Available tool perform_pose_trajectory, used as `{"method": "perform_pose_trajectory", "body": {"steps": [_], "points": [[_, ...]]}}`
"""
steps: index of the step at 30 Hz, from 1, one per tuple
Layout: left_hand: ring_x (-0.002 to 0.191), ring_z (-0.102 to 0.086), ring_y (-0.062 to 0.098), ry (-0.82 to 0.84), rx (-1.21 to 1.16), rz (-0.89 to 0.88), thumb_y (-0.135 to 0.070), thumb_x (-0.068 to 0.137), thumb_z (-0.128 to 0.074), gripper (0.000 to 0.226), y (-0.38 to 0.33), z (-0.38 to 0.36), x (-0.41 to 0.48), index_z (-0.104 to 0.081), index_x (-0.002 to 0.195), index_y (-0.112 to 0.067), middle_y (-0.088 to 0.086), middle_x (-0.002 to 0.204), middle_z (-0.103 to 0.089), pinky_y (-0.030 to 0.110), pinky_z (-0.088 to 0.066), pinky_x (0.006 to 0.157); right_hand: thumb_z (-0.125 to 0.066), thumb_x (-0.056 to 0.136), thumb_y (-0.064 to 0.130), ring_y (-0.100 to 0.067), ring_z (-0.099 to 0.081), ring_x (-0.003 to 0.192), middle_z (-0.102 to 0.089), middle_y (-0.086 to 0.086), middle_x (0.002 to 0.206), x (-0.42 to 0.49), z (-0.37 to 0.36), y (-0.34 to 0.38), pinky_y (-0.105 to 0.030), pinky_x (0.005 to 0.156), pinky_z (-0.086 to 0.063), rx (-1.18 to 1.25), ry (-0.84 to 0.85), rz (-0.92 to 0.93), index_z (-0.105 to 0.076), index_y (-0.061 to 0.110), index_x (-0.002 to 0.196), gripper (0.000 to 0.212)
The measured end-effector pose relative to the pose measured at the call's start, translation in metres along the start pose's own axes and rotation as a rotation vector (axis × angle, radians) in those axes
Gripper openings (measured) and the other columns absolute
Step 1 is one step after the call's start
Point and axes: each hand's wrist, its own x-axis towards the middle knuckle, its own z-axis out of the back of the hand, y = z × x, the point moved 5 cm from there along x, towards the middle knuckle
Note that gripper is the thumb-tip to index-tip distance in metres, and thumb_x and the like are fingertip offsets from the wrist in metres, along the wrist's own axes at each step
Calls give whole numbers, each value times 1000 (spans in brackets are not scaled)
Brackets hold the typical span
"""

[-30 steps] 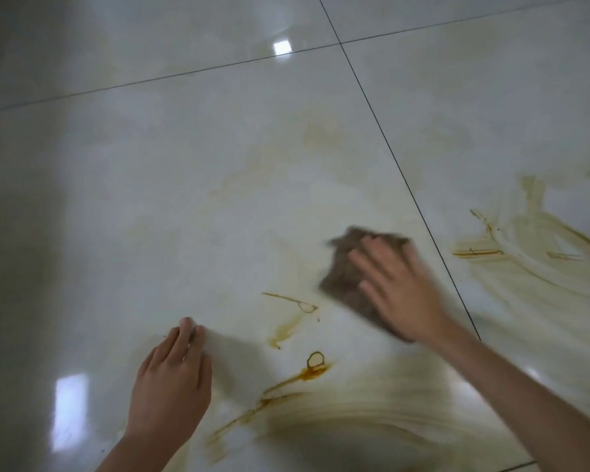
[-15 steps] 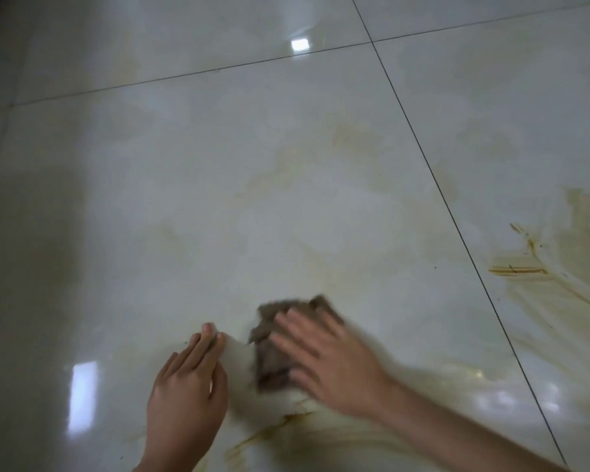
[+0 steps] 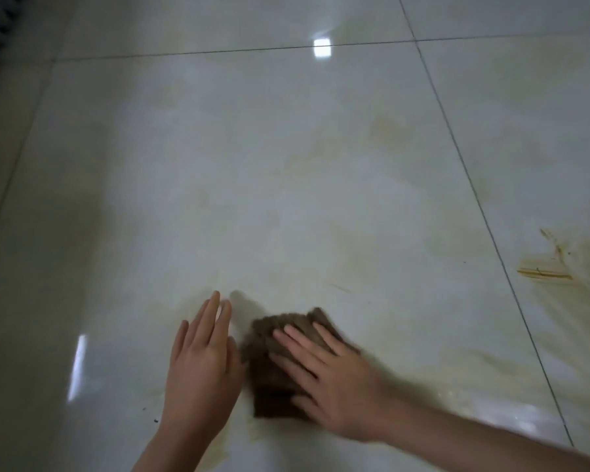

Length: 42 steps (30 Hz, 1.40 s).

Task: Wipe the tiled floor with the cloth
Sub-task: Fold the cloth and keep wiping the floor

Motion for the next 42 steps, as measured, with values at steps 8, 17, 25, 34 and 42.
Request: {"method": "perform_pose_trajectory", "body": {"steps": [8,17,25,34,42], "points": [[138,-37,33,49,113,-7,-23,84,-22,64,49,-8,-41,-47,137,4,15,149,-39,52,-30,110,-19,102,40,-30,-15,148,-20,-19,158,43,37,-162,-49,120,-8,-30,-117,-773,-22,7,152,60],[140,-32,33,-51,62,45,-24,88,-27,61,82,-4,-62,-44,139,4,16,150,-36,48,-28,113,-29,102,45,-22,-12,149,-20,-9,160,49,0,30,-50,119,-16,22,-1,162,-29,16,152,57],[139,-29,27,-109,47,96,-24,89,-28,60,129,3,-92,-47,136,8,20,147,-37,48,-23,112,-12,100,48,-28,-11,149,-16,-18,160,47,32,-141,-49,119,-8,-5,-43,-922,-15,9,154,67],[145,-11,23,-134,51,330,-40,90,-14,72,149,-3,-105,-31,146,2,15,156,-20,49,-11,118,-29,100,42,-30,-17,148,-24,-17,158,123,-10,135,-55,115,-23,40,-23,-90,-30,8,151,61],[146,-13,24,-147,73,468,-43,91,-20,74,195,-6,-150,-32,145,6,16,157,-16,45,-8,118,-25,103,28,-35,-30,142,-41,-17,148,183,19,-28,-58,116,-18,-52,16,224,-45,5,141,48]]}}
